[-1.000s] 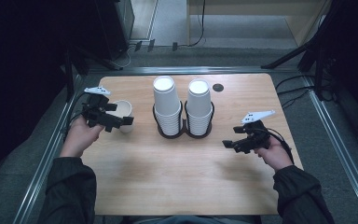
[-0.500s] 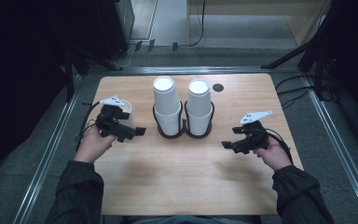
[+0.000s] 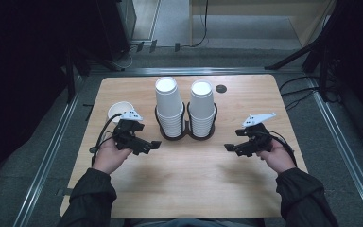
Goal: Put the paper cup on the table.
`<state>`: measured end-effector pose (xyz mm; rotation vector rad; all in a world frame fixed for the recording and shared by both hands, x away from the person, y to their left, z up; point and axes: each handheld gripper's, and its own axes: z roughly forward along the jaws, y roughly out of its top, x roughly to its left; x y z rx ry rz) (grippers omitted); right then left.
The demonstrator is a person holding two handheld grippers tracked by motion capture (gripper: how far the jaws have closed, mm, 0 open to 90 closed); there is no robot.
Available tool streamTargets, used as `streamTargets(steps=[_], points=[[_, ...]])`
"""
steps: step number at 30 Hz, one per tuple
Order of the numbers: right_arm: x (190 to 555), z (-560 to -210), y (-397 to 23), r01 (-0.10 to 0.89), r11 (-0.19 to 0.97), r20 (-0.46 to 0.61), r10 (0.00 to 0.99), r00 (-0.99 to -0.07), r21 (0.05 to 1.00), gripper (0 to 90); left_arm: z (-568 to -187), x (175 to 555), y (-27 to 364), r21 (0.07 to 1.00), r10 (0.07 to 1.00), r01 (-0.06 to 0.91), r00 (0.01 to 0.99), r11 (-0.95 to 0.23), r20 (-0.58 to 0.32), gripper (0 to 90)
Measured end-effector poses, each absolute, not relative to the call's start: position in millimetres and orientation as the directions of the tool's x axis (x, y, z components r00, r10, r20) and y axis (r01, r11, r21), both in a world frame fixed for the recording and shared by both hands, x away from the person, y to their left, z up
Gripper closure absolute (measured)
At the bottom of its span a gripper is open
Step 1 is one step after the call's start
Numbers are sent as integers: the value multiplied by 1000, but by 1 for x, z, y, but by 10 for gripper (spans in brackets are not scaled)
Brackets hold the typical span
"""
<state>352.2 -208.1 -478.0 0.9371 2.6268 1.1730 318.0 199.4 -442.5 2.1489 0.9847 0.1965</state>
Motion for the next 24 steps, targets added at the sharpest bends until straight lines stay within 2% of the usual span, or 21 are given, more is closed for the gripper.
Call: streamTargets(steps=[14, 18, 24], points=[[344, -479, -200, 475, 531, 125, 564, -816, 701, 214, -458, 303, 165, 673, 638, 560, 752, -484, -168, 0], [341, -480, -197, 471, 539, 124, 557, -821, 698, 214, -461, 304, 153, 673, 604, 558, 771, -486, -203, 0], [335, -481, -190, 456, 558, 111, 543, -833, 693, 213, -465, 304, 139, 668, 576, 529, 798, -524, -180, 0]])
